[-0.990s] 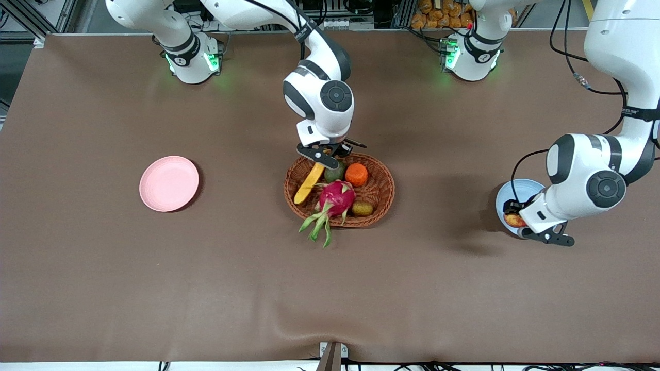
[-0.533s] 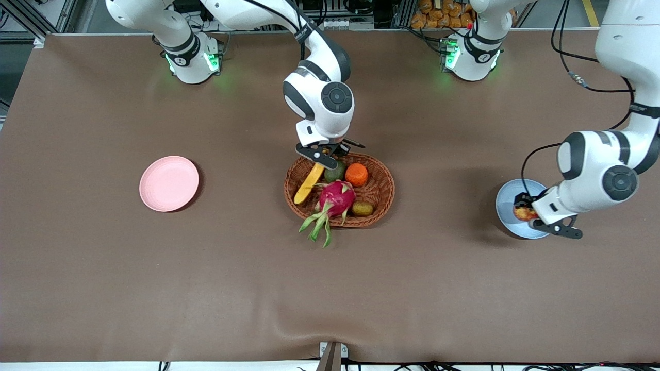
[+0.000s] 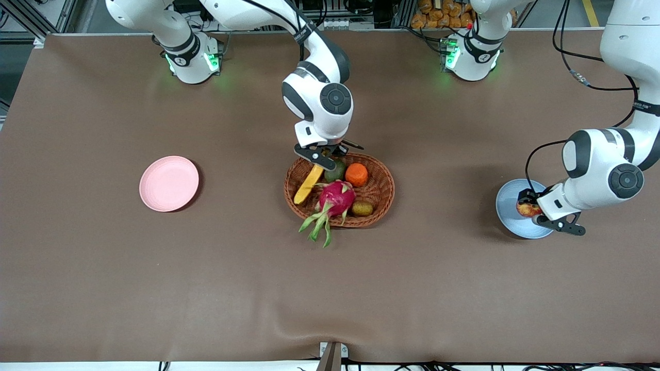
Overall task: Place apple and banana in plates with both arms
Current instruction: 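Carry the apple onto the blue plate while the right gripper grasps the banana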
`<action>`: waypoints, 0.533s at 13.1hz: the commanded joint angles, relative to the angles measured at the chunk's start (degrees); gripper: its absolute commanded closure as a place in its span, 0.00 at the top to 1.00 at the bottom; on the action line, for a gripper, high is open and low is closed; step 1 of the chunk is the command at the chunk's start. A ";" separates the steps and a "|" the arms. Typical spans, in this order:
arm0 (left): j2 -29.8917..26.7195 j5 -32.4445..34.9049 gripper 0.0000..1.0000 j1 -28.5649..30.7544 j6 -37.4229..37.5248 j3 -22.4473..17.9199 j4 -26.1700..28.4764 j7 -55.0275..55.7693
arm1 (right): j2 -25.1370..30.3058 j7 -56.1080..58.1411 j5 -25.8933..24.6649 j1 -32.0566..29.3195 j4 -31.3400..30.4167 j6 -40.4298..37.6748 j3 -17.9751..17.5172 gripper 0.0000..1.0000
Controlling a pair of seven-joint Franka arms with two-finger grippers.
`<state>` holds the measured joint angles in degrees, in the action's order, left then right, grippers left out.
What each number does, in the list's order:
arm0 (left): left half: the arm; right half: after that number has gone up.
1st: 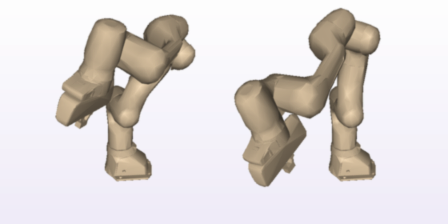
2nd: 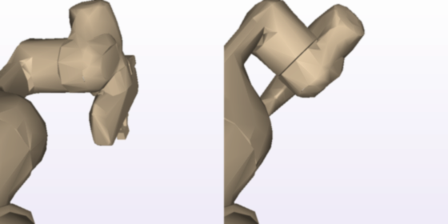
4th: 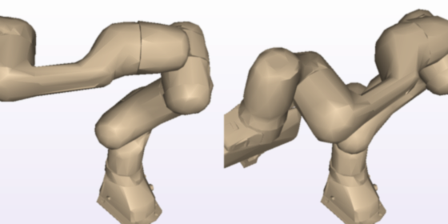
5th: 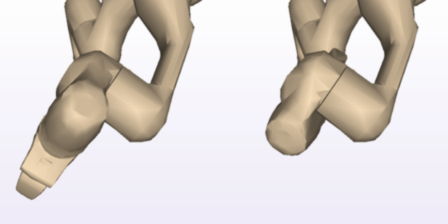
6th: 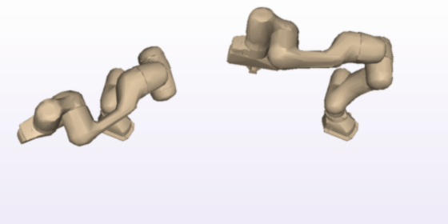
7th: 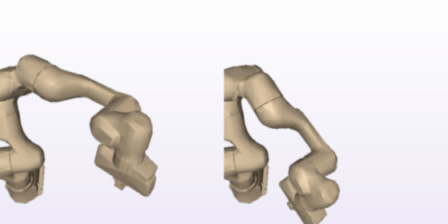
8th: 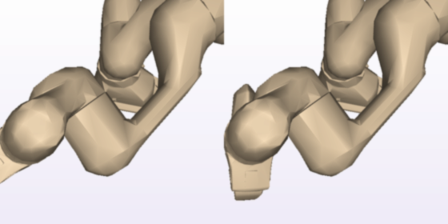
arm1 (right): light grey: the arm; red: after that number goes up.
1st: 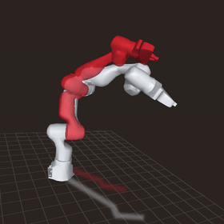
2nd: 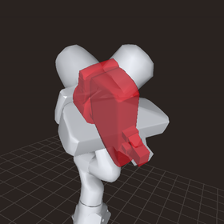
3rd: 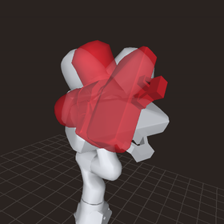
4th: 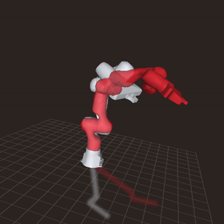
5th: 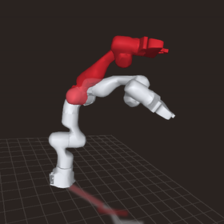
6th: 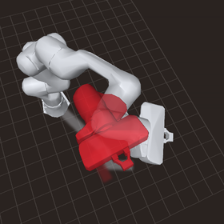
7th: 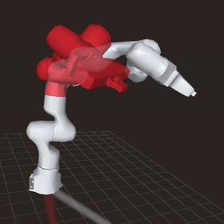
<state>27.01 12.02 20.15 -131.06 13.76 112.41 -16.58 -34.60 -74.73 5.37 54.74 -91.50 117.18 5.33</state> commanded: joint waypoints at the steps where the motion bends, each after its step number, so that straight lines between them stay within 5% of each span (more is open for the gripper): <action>1: -0.65 0.72 0.88 0.33 -1.74 0.30 1.41 -0.20 | 0.06 -1.12 -0.98 -0.16 0.62 -0.72 -0.06 0.00; 2: 0.05 0.72 1.00 0.33 -1.74 0.30 1.32 -0.20 | 0.58 -1.12 -0.80 -0.34 1.05 -0.90 -0.06 0.00; 7: -4.41 0.46 1.00 -0.20 2.89 3.19 -0.17 1.72 | 7.52 -0.86 -0.89 -1.39 1.14 -4.31 0.21 0.00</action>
<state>26.61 12.02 20.07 -131.50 15.02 112.39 -16.43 -31.41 -74.78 5.37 54.57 -89.46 115.35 5.78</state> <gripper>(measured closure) 0.000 0.850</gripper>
